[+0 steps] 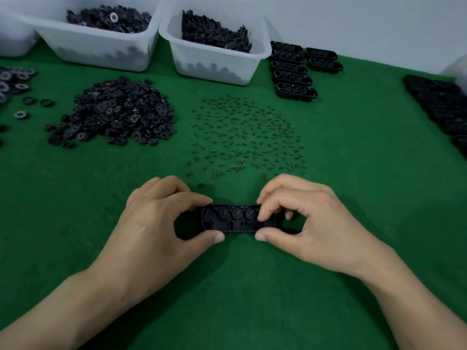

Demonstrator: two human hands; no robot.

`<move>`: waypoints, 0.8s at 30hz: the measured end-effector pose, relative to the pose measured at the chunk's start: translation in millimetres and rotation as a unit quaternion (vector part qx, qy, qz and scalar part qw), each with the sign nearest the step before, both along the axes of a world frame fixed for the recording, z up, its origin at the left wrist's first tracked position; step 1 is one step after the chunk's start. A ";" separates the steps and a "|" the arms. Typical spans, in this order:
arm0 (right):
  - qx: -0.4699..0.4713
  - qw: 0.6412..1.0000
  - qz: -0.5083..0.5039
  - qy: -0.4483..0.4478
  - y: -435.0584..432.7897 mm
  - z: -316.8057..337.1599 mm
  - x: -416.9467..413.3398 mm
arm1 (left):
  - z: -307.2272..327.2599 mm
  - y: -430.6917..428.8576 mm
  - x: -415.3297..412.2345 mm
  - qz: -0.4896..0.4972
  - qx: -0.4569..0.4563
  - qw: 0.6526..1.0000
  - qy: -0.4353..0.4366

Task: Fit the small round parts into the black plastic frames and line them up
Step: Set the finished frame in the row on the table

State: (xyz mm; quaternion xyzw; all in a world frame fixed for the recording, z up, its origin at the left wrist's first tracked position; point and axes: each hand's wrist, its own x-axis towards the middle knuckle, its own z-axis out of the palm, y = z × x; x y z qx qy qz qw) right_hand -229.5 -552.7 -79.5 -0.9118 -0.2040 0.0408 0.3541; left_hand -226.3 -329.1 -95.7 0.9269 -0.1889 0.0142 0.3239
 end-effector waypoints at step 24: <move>-0.050 0.937 -0.289 -0.191 -170.2 9.4 165.1 | 66.3 -196.8 215.9 -0.027 -0.424 0.774 0.469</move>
